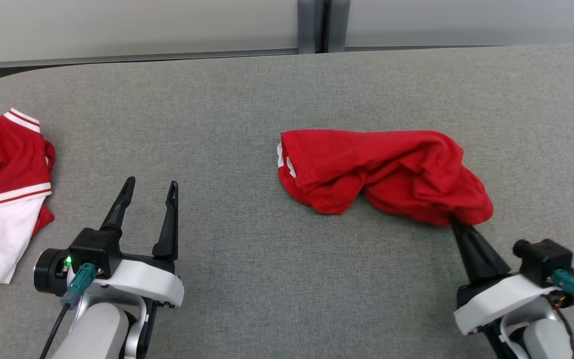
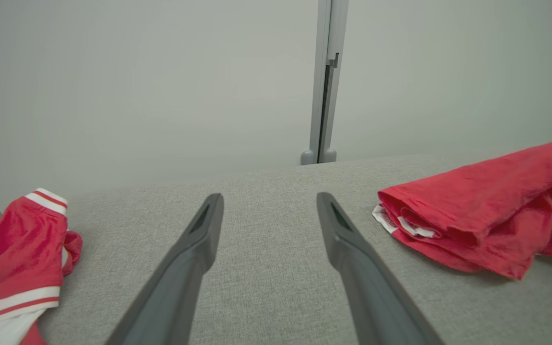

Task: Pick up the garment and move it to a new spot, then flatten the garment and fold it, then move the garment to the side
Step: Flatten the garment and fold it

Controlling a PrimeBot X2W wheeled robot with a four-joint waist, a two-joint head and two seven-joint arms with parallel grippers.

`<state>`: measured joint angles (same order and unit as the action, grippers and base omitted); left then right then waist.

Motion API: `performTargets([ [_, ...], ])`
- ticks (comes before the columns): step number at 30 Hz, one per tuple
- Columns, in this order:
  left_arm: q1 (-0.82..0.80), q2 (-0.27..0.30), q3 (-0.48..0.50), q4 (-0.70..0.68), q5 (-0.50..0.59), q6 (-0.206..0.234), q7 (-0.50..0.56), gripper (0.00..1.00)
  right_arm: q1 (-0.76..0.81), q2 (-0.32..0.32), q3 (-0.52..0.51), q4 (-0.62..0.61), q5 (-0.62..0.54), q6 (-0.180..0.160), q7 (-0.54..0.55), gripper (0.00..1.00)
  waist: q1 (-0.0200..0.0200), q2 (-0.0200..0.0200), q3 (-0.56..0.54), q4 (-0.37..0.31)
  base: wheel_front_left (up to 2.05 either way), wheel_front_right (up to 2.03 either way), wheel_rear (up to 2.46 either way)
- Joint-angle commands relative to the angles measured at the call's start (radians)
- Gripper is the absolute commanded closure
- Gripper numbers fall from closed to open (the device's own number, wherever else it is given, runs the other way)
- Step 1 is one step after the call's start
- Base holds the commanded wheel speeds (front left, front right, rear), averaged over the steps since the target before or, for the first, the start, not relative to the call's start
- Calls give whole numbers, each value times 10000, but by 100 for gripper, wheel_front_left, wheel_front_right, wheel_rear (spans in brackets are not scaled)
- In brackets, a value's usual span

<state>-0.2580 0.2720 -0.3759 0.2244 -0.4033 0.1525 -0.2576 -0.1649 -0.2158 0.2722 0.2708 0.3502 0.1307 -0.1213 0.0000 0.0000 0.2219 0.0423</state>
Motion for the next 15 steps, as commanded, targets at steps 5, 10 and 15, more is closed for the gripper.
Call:
performTargets([
  [5, -328, -14, 25, -29, 103, 74, -55, 0, -268, -463, -1327, -543, -273, 1, 370, 100, 0, 0, 234, -126, 0, 0, 0],
  [10, -561, -109, -11, 11, 211, 95, -64, 0, -600, -716, -2320, -258, -411, 1, 690, 100, 0, 0, 491, -55, 0, 0, 0],
  [15, -752, -247, -11, 100, 221, 85, -80, 0, -741, -617, -2433, 876, -293, -1, 765, 100, 0, 0, 656, 69, 0, 0, 0],
])
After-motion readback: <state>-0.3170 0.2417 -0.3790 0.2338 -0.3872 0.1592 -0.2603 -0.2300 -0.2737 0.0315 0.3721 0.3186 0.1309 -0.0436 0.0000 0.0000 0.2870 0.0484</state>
